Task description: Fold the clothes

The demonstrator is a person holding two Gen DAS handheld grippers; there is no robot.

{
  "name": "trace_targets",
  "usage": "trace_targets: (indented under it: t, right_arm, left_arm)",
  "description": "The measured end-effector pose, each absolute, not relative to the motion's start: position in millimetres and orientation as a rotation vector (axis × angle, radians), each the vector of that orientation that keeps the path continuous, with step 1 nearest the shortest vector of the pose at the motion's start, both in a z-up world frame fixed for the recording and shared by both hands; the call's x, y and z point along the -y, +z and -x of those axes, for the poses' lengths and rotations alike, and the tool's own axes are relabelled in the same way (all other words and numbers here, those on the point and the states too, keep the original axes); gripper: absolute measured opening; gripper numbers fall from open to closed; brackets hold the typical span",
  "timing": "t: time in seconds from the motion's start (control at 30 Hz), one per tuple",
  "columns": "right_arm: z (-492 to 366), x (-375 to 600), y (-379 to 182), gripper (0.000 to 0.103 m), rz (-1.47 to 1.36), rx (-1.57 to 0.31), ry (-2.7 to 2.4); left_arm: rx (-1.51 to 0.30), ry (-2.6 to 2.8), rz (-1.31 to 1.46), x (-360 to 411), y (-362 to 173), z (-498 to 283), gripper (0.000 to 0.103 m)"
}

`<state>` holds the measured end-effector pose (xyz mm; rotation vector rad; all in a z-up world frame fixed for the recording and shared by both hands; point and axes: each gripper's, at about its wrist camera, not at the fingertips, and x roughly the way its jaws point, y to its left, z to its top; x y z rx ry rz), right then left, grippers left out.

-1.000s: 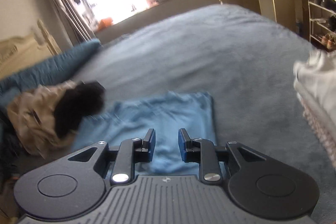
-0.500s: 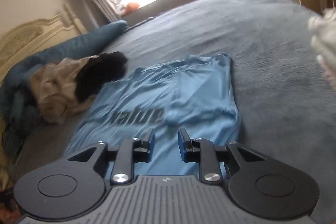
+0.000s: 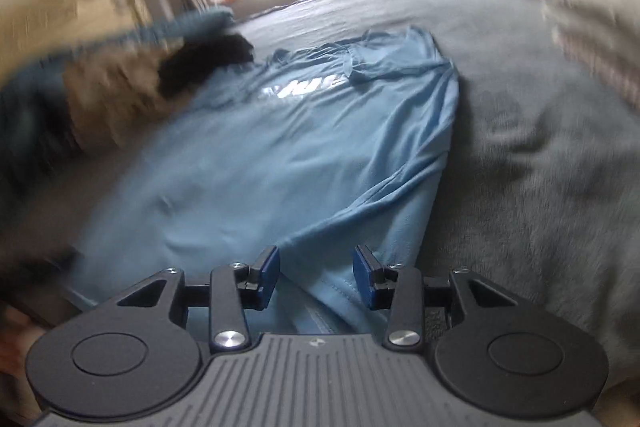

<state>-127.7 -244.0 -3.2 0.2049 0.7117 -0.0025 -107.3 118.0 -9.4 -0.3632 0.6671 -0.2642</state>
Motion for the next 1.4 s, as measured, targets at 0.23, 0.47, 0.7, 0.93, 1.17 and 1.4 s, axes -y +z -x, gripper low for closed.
trace_targets:
  t: [0.23,0.47,0.7,0.93,1.17,1.4]
  right_arm:
    - [117.5,204.6,-17.1,0.061,-0.011,-0.702,0.0]
    - [152.2,282.5,-9.3,0.01,-0.324,-0.537,-0.127]
    - [255.6,379.2,-41.2,0.006,-0.781,-0.412,-0.225]
    - [238.0,320.5,-18.7,0.045,-0.451,-0.421,-0.133]
    - [159.7,229.1,-15.5,0.062,-0.063,-0.483,-0.008]
    - [149.9,251.2,-31.8,0.005,-0.183,-0.517,-0.107]
  left_arm:
    - [-0.676,-0.258,0.359,-114.8,-10.0,128.7,0.052]
    - [-0.696,-0.249,0.37,-109.3,-10.3,130.7,0.052]
    - [-0.733,-0.217,0.374,-111.5,-14.0,128.5,0.052]
    - [-0.751,-0.17,0.411,-118.1,-16.1,132.0,0.052]
    - [-0.733,-0.172,0.415,-116.6,-13.1,141.5,0.052]
    - [-0.716,-0.177,0.393,-114.4,-9.3,136.8,0.053]
